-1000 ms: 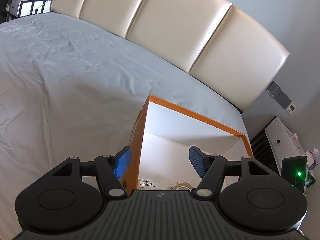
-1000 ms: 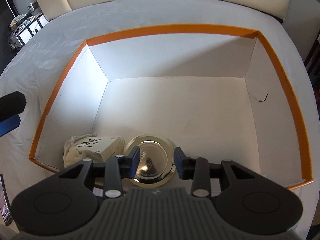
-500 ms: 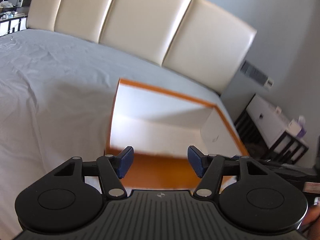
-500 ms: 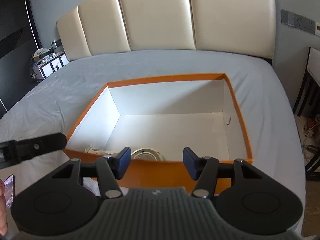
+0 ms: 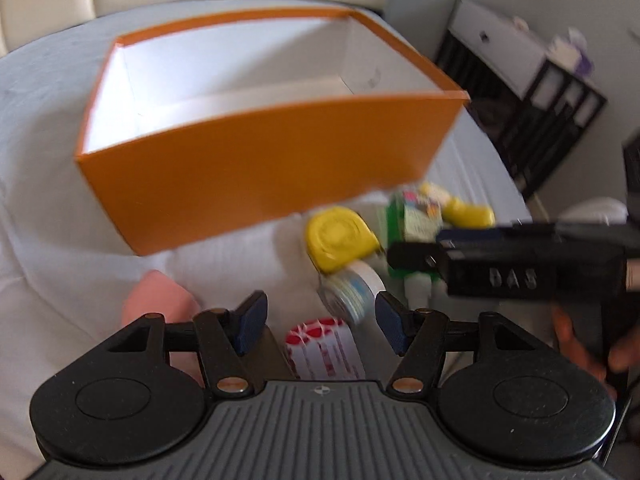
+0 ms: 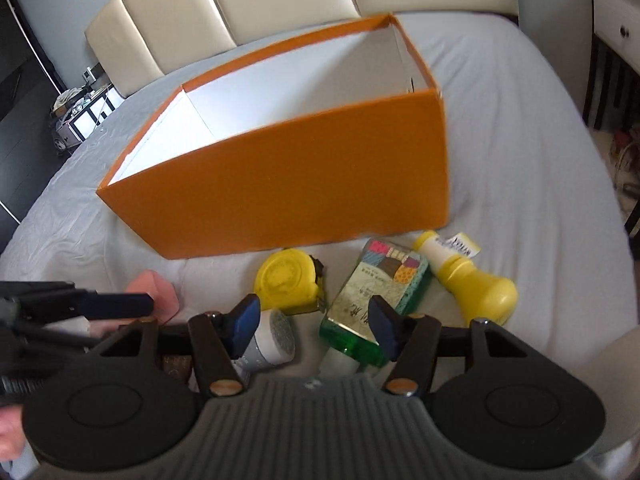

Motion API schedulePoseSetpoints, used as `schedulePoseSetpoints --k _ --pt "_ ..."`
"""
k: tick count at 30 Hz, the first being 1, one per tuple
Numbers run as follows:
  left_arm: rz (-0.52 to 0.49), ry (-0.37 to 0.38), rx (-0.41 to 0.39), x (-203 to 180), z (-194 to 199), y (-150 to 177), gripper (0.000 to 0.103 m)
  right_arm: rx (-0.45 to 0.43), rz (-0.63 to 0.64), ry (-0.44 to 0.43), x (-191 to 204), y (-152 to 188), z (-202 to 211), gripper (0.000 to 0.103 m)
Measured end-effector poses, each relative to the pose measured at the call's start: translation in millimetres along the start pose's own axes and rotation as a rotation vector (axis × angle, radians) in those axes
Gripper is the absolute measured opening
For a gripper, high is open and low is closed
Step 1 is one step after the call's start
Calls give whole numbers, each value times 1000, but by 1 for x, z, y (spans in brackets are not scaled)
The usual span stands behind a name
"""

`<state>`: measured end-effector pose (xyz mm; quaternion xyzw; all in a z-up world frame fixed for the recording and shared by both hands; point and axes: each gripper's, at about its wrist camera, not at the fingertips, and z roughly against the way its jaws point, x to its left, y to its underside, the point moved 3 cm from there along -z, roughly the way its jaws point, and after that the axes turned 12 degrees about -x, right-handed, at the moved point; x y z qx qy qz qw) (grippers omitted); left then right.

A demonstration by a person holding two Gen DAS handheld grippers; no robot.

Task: Organize rigid objects
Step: 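Move both grippers back to the remaining items beside the box, then grasp the red-and-white mint tin with left gripper while right grasps white jar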

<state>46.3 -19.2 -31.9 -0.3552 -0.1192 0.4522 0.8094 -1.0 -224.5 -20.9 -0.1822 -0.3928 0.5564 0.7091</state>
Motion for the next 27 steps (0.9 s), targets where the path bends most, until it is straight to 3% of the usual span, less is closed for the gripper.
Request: schedulePoseSetpoints --k 7,14,18,23,27 --pt "-95 -14 155 -12 -17 13 84 21 -93 -40 -11 2 -4 61" --pt "-198 -51 274 -22 -33 24 85 22 -69 -40 -6 0 -8 65" --pt "-193 -87 365 -18 -48 32 83 23 -75 -46 -8 0 -7 66" --pt "-161 -77 331 -15 -45 28 65 20 -78 -51 -11 0 -8 69" --pt "-162 -115 272 -12 -32 26 62 19 -85 -53 -12 -1 -9 69"
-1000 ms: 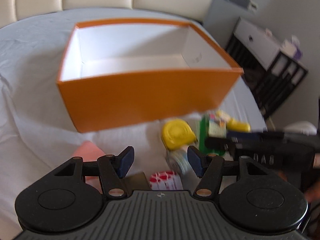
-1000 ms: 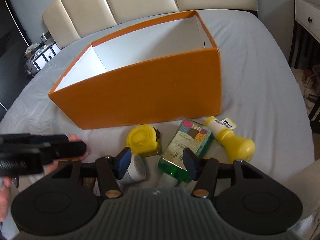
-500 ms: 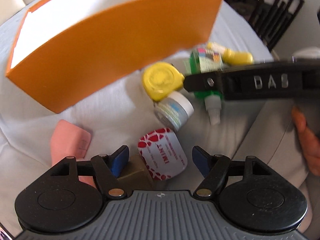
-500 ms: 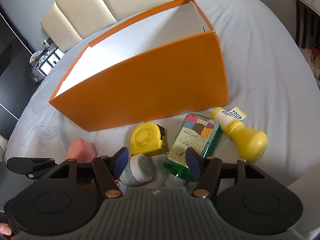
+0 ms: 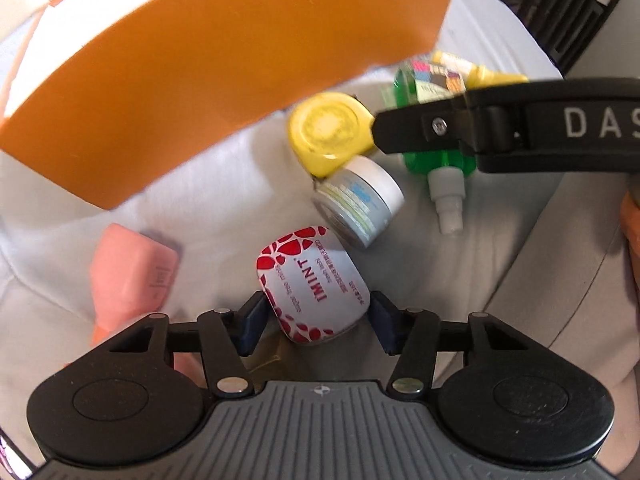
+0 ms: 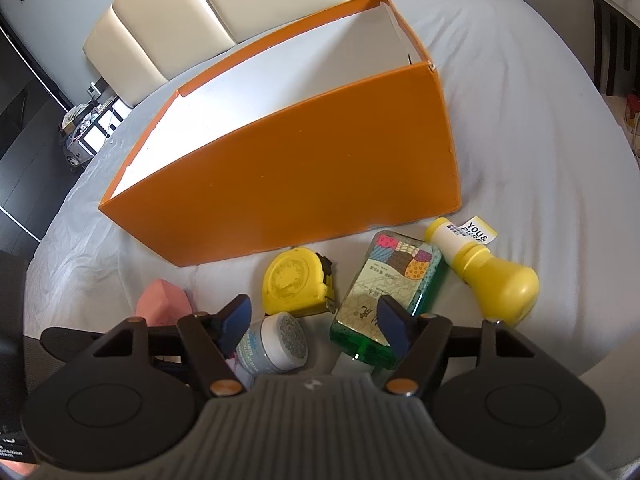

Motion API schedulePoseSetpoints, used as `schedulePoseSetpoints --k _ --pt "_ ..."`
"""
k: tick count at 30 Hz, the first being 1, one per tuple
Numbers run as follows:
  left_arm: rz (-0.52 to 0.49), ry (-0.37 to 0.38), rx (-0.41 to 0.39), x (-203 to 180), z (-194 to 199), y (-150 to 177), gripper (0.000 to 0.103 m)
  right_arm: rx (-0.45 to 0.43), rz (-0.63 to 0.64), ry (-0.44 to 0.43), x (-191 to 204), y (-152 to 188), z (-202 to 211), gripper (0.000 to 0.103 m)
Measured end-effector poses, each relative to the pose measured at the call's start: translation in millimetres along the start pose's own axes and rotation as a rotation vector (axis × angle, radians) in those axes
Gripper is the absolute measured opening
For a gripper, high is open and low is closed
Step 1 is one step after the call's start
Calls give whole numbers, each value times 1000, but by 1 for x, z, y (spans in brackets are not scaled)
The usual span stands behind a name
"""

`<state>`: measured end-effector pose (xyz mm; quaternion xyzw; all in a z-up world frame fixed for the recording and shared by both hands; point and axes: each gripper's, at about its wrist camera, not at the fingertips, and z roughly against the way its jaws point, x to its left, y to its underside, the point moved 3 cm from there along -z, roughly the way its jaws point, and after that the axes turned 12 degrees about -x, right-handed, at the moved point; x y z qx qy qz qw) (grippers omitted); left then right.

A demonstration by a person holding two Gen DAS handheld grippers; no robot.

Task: Organize rigid objects
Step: 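Grasp the red-and-white mint tin with left gripper while right grasps white jar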

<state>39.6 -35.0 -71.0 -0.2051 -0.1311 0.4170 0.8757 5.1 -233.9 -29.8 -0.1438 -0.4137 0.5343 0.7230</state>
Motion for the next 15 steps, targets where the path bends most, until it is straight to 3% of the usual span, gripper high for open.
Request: schedulePoseSetpoints --k 2,9,10,11,12,15 --pt "13 -30 -44 3 8 -1 61 0 -2 0 0 0 1 69" --pt "114 -23 -146 21 28 -8 58 3 30 15 4 1 0 69" --pt "124 -23 -154 23 30 -9 55 5 50 21 7 1 -1 70" --pt "131 -22 -161 24 30 -10 27 7 67 26 9 2 -2 70" --pt "138 -29 -163 25 31 -10 20 8 87 34 12 2 -3 70" --pt "161 -45 -136 27 24 -11 20 14 140 52 19 4 -6 70"
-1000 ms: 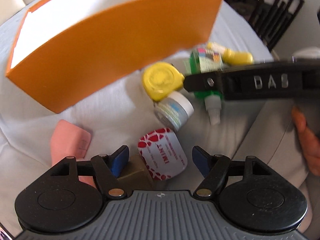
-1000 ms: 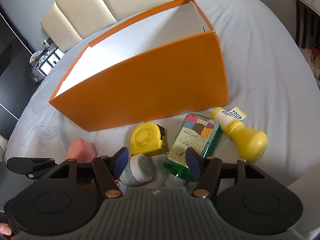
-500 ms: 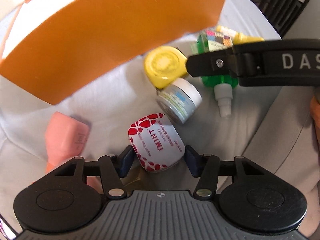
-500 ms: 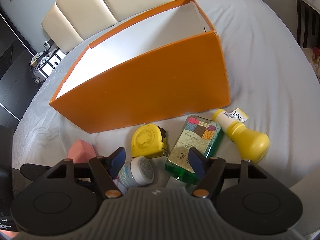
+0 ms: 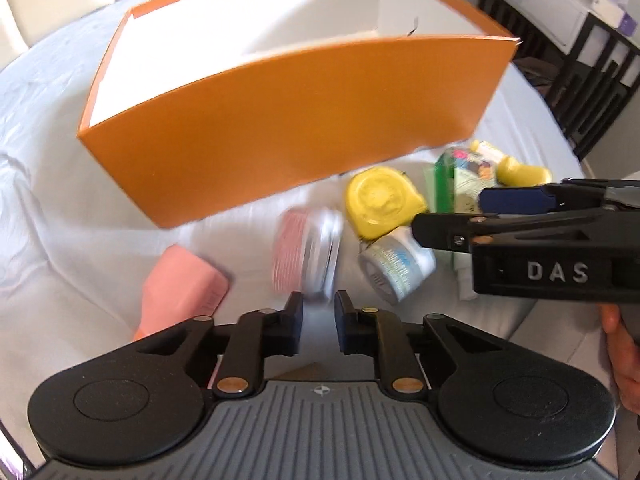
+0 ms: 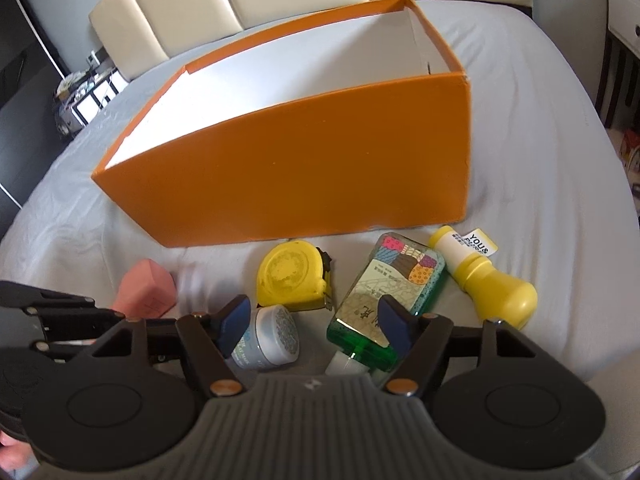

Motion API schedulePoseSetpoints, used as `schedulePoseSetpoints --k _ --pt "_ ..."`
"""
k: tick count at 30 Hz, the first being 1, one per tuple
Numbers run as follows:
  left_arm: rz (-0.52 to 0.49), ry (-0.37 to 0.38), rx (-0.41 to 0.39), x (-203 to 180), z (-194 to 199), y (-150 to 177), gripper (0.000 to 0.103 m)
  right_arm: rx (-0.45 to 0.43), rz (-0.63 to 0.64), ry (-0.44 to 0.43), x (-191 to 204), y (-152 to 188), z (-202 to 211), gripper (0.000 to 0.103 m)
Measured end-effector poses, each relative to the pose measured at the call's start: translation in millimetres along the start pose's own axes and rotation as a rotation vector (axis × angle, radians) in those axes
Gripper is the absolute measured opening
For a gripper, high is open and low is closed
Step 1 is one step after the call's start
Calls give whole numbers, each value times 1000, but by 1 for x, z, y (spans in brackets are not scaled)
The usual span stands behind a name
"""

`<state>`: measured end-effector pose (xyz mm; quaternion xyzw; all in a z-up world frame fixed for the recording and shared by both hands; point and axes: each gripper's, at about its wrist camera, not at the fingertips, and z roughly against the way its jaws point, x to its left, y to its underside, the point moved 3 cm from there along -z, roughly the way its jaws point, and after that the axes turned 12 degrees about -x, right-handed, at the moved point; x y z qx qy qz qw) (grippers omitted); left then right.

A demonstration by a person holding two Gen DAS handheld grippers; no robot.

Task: Organize rigid objects
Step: 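Grasp the red-and-white mint tin with left gripper while right grasps white jar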

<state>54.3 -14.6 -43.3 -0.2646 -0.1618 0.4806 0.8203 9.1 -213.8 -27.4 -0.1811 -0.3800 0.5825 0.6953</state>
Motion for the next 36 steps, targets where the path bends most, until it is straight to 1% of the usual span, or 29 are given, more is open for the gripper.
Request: schedulePoseSetpoints --k 1,2,3,4,5,6,8,9,15,17,19,21,22,23,24,25,26,27,28,29,31,33,36 --pt "5 0 12 -2 -7 0 24 1 13 4 2 0 -1 70" --pt "6 5 17 -4 -9 0 34 2 25 8 3 1 -2 71" --pt "3 16 14 -4 -10 0 41 3 34 11 4 1 -2 71" --pt "0 24 8 -5 -10 -1 53 3 42 14 5 1 -3 71" --pt "-2 32 2 -5 -11 -1 55 3 48 16 6 1 -3 71" --pt "-2 41 -1 -6 -12 -1 55 2 50 17 6 1 -3 71" --pt "5 62 -4 -6 -14 -5 61 1 50 18 5 2 -3 71" --pt "1 65 0 -7 -16 -6 61 0 48 16 5 2 -3 71" --pt "-61 35 23 -15 -33 -13 62 -2 7 12 -1 -1 -5 74" --pt "-81 13 13 -16 -37 -14 67 -7 -19 2 -4 -3 -5 76" --pt "-104 -13 12 -19 -44 -15 68 -13 -44 -7 -7 -4 -6 79" --pt "-133 -33 31 -21 -52 -13 69 -11 -49 -18 -6 -4 -7 82" --pt "-145 -50 33 -22 -54 -12 68 -10 -42 -19 -5 -4 -8 83" --pt "-148 -64 35 -22 -56 -12 61 -12 -31 -17 -4 -4 -8 83" --pt "-137 -62 36 -21 -56 -12 51 -13 -25 -13 -3 -4 -8 83" --pt "-114 -52 33 -18 -55 -13 32 -16 -25 -11 -3 -4 -8 83" --pt "-99 -55 22 -15 -52 -14 25 -18 -32 -14 -4 -4 -8 83" --pt "-90 -67 7 -14 -49 -14 24 -19 -44 -19 -6 -5 -8 83" --pt "-84 -88 -15 -12 -44 -15 20 -21 -54 -25 -7 -5 -7 83" --pt "-75 -97 -33 -10 -39 -16 20 -22 -64 -30 -9 -5 -7 83" --pt "-34 -75 -61 -5 -30 -16 20 -23 -77 -34 -11 -5 -7 83" --pt "21 -44 -59 1 -25 -14 20 -22 -91 -38 -13 -6 -6 83" --pt "164 -19 -53 18 -15 -11 20 -18 -74 -39 -11 -5 -5 83"
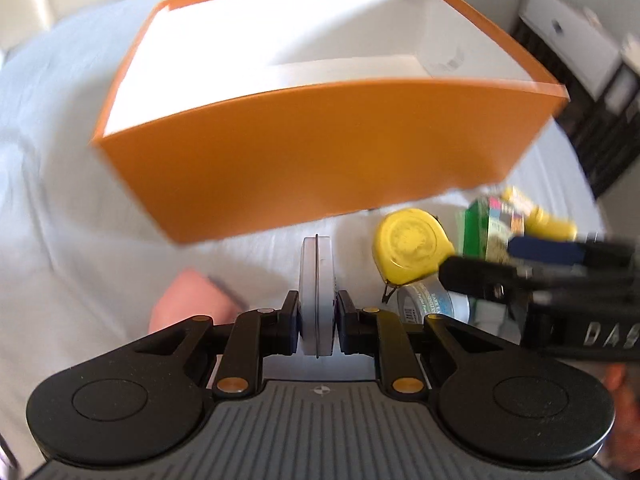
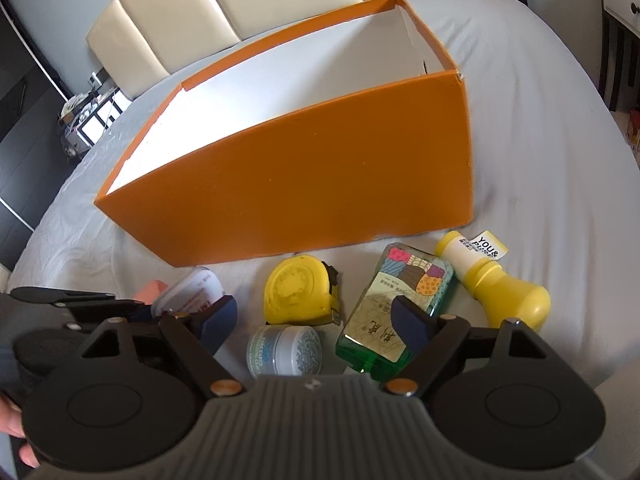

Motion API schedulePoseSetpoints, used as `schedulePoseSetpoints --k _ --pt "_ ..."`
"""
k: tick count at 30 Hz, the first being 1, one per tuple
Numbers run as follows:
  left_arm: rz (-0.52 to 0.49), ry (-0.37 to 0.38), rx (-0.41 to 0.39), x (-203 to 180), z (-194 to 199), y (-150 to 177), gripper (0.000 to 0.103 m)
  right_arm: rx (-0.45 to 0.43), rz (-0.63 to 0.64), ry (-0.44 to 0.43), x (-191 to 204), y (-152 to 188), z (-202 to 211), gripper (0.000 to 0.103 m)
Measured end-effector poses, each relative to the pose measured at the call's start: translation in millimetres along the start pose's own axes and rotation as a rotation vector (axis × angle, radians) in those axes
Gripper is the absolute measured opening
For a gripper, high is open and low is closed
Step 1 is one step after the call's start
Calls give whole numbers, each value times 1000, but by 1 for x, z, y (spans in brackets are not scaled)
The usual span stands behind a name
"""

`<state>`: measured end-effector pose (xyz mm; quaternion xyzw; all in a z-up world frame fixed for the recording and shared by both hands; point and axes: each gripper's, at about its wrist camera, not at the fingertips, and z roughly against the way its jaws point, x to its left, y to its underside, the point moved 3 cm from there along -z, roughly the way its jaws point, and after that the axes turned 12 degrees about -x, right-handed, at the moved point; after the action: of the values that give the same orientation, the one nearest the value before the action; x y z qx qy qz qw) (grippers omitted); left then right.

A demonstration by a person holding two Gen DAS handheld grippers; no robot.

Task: Organize rigid objects
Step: 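Grasp the red-and-white mint tin with left gripper while right grasps white jar, then carry the mint tin and white jar over the orange box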

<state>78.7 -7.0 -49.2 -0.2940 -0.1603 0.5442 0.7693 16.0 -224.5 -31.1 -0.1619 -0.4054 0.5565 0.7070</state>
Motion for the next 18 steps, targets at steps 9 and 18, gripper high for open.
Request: schedulePoseSetpoints --k 9,18 --pt "112 13 -23 18 12 -3 20 39 232 22 33 13 -8 83" --pt "119 9 -16 16 5 -2 20 58 420 6 56 28 -18 40"
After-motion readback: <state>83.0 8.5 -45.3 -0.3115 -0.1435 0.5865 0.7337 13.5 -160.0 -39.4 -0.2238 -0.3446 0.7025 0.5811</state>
